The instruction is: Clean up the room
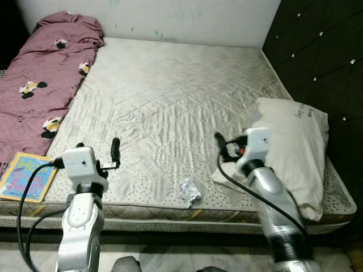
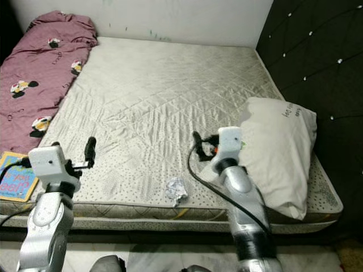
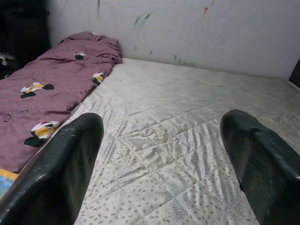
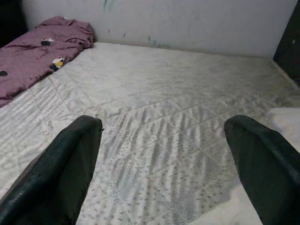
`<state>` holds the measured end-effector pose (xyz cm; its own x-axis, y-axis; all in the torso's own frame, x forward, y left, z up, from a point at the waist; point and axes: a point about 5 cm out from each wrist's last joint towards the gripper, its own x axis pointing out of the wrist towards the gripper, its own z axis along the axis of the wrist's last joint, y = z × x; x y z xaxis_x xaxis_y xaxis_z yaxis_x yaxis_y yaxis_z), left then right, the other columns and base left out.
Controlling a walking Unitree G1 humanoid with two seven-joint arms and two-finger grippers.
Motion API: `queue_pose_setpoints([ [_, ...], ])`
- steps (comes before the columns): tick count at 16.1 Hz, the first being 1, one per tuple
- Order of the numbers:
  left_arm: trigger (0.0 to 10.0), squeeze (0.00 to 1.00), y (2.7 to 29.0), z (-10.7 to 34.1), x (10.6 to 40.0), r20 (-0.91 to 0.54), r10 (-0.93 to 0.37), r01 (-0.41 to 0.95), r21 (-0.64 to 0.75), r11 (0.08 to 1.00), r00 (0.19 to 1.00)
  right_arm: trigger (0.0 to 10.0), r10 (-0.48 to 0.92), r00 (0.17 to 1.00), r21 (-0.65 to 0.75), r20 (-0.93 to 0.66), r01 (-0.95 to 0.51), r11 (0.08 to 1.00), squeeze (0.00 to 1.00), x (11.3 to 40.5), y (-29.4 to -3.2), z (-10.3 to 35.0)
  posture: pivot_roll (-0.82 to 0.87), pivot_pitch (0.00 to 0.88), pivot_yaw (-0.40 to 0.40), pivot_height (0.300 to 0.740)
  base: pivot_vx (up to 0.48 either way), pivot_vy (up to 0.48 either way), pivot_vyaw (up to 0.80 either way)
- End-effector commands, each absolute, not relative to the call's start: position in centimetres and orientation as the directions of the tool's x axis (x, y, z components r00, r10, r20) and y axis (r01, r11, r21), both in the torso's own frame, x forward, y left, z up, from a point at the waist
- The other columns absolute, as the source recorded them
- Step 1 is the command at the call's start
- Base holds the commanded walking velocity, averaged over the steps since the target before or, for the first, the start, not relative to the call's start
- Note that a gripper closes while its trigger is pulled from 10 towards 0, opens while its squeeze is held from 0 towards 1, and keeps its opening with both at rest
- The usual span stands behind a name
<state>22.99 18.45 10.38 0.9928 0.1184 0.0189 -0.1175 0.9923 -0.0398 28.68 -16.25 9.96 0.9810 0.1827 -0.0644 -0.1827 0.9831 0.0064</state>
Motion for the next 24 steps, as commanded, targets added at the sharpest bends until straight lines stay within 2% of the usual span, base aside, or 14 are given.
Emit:
queue_pose_setpoints([
  [1, 10.0, 0.00, 18.7, 10.7, 22.4, 0.017, 0.121, -0.120, -0.033, 0.992, 0.993, 10.0, 0.159, 0.985, -0.011, -0.067, -0.160, 0.987, 0.00, 27.9, -17.6, 10.3, -0.01, 0.000, -0.074, 0.740, 0.000, 0.000, 0.00],
  [4, 10.0, 0.00, 19.2, 10.7, 21.5, 0.010, 0.140, -0.139, -0.030, 0.990, 0.990, 10.0, 0.129, 0.987, -0.017, -0.097, -0.131, 0.991, 0.00, 26.4, -19.2, 9.8, -0.02, 0.000, -0.066, 0.740, 0.000, 0.000, 0.00],
  [13, 10.0, 0.00, 18.0, 10.9, 21.8, -0.004, 0.099, -0.099, -0.062, 0.993, 0.995, 10.0, 0.169, 0.982, -0.036, -0.088, -0.173, 0.984, 0.00, 26.3, -17.9, 10.4, -0.02, 0.000, -0.074, 0.740, 0.000, 0.000, 0.00],
  [22, 10.0, 0.00, 18.0, 10.9, 22.2, -0.012, 0.099, -0.100, -0.055, 0.993, 0.995, 10.0, 0.209, 0.975, -0.022, -0.073, -0.211, 0.977, 0.00, 26.7, -16.9, 10.7, -0.02, 0.000, -0.078, 0.634, 0.000, 0.000, 0.00],
  [24, 10.0, 0.00, 18.1, 11.0, 22.5, -0.008, 0.110, -0.110, -0.056, 0.992, 0.994, 10.0, 0.215, 0.974, -0.021, -0.070, -0.217, 0.976, 0.00, 27.1, -16.7, 10.9, -0.02, 0.005, -0.082, 0.626, 0.000, 0.000, 0.00],
])
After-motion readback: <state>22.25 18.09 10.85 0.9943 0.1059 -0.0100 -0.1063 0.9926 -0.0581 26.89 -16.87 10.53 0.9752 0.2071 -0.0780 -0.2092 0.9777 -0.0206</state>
